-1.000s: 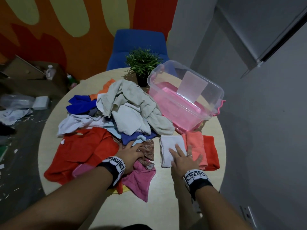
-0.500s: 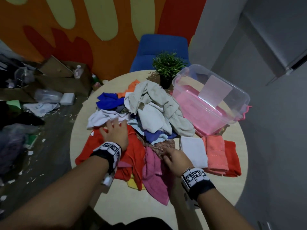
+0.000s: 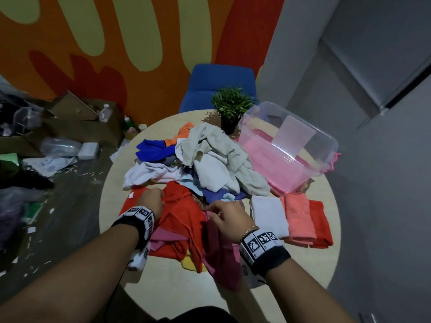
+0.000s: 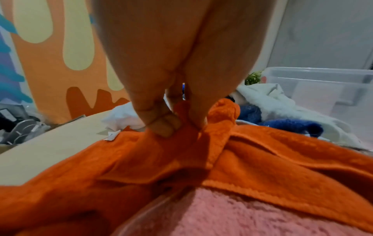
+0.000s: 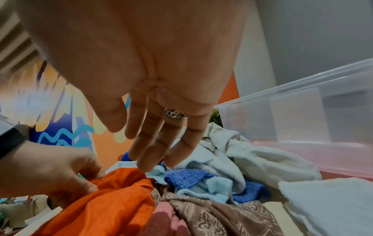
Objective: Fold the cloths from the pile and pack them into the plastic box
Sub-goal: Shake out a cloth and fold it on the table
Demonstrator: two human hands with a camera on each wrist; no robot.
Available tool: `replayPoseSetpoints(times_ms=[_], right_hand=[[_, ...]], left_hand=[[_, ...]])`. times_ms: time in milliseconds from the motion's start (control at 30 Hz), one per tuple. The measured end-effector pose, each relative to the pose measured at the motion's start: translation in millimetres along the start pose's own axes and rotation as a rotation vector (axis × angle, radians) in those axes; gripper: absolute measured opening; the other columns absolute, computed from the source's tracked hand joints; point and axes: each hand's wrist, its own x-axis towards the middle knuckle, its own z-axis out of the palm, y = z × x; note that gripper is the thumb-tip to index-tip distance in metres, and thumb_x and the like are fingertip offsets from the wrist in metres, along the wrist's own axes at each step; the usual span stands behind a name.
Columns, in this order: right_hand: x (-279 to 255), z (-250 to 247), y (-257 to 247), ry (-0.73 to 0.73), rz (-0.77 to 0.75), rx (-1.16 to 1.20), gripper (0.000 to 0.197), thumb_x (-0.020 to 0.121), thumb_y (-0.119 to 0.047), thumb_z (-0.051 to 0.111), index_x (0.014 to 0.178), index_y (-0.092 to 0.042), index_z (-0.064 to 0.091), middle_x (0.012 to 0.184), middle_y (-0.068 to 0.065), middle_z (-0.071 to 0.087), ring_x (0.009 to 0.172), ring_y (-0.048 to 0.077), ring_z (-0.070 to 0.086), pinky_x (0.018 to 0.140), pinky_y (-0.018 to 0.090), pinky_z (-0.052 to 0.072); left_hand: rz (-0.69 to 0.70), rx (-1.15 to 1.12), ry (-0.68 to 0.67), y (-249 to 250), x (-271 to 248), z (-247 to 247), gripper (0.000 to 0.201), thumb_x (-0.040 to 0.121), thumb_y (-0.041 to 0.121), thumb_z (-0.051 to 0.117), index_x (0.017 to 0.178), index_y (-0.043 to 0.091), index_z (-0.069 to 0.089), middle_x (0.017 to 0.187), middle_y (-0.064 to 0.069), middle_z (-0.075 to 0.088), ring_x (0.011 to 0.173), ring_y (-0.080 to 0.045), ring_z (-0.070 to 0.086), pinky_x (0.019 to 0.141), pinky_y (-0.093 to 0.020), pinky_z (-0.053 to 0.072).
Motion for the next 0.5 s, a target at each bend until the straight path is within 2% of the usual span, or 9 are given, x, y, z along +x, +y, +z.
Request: replayPoseSetpoints(times_ms=[67,167,233,300,367,433,500], right_hand=[[-4,-2,-4,-0.008,-0.006,-0.005,0.029,0.092,-0.04,0.051,0.114,-0.029,0.066,0.1,-0.004,0.072,0.09,0.015,0.066,0.084,0.039,0.055],[-7,-8,-8,0.058,-0.003,0.024,0.024,0.093,-0.031,0.056,0.114,-0.026,0.067,0.108,-0.002,0.07,0.097,0.018,0.065,0.088,0.039,0.052],[-6,-14,-13,0.154,-0.004,0.074,0.033,0.093,-0.028,0.061,0.125,-0.023,0.061,0.123,0.0,0.062,0.107,0.02,0.061,0.094,0.04,0.049],[-3,-23,-21,0.257,-0.036,0.16,0.049,0.092,-0.033,0.064,0.137,-0.022,0.049,0.137,-0.001,0.051,0.121,0.018,0.054,0.102,0.041,0.046],[3,-35,-33,0.306,-0.074,0.277,0.068,0.089,-0.044,0.067,0.147,-0.022,0.038,0.147,-0.003,0.043,0.132,0.014,0.045,0.11,0.035,0.039],[7,-48,-49,0.316,-0.09,0.375,0.078,0.084,-0.052,0.069,0.148,-0.026,0.033,0.146,-0.004,0.046,0.131,0.012,0.047,0.108,0.03,0.04],[10,-58,-64,0.342,-0.101,0.373,0.068,0.082,-0.048,0.07,0.14,-0.028,0.041,0.13,-0.002,0.06,0.115,0.016,0.059,0.095,0.031,0.048]], left_hand=[[0.042,-0.126,0.123,10,-5,-6,0.015,0.091,0.013,0.069,0.101,0.006,0.075,0.104,-0.017,0.074,0.1,-0.034,0.066,0.084,-0.034,0.047],[0.203,-0.237,0.304,39,-17,-39,0.018,0.095,0.025,0.065,0.093,0.014,0.08,0.093,-0.009,0.075,0.09,-0.03,0.067,0.078,-0.036,0.05],[0.345,-0.252,0.304,60,-27,-66,0.019,0.095,0.027,0.064,0.092,0.016,0.08,0.092,-0.005,0.074,0.088,-0.026,0.066,0.077,-0.036,0.05],[0.482,-0.312,0.278,81,-37,-94,0.017,0.095,0.025,0.065,0.091,0.015,0.078,0.09,-0.002,0.074,0.086,-0.02,0.065,0.077,-0.034,0.049],[0.559,-0.388,0.254,99,-46,-117,0.017,0.096,0.027,0.064,0.086,0.017,0.073,0.082,0.003,0.071,0.078,-0.013,0.062,0.072,-0.034,0.049],[0.593,-0.453,0.225,114,-53,-134,0.018,0.097,0.031,0.062,0.08,0.025,0.063,0.074,0.008,0.064,0.071,-0.006,0.058,0.064,-0.028,0.044],[0.591,-0.521,0.23,126,-61,-147,0.021,0.099,0.032,0.06,0.08,0.026,0.057,0.07,0.01,0.059,0.066,0.0,0.054,0.06,-0.021,0.039]])
